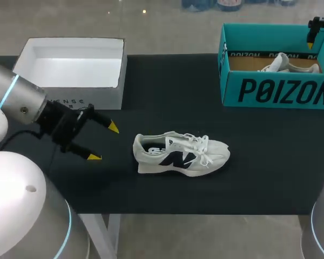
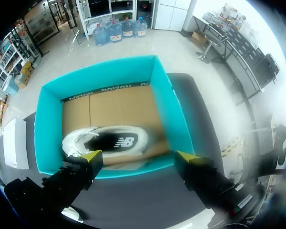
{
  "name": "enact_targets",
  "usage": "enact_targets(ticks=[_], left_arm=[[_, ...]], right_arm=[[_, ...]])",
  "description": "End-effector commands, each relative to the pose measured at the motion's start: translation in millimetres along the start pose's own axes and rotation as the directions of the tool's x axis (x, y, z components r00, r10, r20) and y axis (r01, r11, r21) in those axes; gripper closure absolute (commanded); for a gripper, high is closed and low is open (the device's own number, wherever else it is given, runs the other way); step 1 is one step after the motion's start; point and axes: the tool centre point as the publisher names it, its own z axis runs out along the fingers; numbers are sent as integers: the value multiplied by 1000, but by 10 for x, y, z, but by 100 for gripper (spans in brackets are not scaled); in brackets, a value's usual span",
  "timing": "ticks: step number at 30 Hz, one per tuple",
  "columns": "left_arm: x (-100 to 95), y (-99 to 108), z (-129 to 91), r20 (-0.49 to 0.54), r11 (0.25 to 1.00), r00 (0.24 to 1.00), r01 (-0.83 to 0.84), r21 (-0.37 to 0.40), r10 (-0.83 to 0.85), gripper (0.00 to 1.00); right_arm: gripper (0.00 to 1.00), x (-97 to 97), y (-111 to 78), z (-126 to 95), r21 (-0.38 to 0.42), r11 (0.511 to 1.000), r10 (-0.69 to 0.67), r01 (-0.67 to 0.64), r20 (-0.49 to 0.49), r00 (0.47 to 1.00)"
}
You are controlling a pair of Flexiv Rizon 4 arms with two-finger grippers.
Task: Take the shoe out of the shoebox, open the shoe tongue, remove and reinsert the insole, then place the shoe into the shoebox
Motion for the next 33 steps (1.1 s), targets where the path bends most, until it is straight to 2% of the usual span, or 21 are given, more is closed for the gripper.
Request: enact_targets(ticks=[1, 2, 4, 6, 8, 9, 12, 14, 21, 33], left_arm=[[63, 58, 80, 169, 979, 971, 148, 140, -171, 0], [66, 45, 95, 168, 971, 965, 172, 164, -199, 0], [68, 17, 115, 183, 964, 953, 212, 161, -240, 0], [75, -11, 143, 188, 945, 938, 250, 208, -290, 0], [79, -40, 149, 188, 935, 926, 288, 207, -327, 0], [87, -59, 160, 183, 921, 916, 312, 235, -357, 0], [95, -89, 157, 195, 913, 900, 350, 210, -390, 0], [106, -89, 157, 202, 893, 882, 372, 255, -425, 0], [241, -5, 233, 183, 814, 812, 483, 323, -554, 0], [442, 224, 367, 95, 693, 716, 620, 369, -691, 0]], right_arm=[[0, 1, -4, 2, -1, 1000, 1, -1, 1, 1000], [0, 1, -4, 2, -1, 1000, 1, -1, 1, 1000], [0, 1, -4, 2, -1, 1000, 1, -1, 1, 1000], [0, 1, -4, 2, -1, 1000, 1, -1, 1, 1000], [0, 1, -4, 2, -1, 1000, 1, -1, 1, 1000], [0, 1, -4, 2, -1, 1000, 1, -1, 1, 1000], [0, 1, -4, 2, -1, 1000, 1, -1, 1, 1000], [0, 1, -4, 2, -1, 1000, 1, -1, 1, 1000], [0, 1, -4, 2, -1, 1000, 1, -1, 1, 1000], [0, 1, -4, 2, -1, 1000, 1, -1, 1, 1000]])
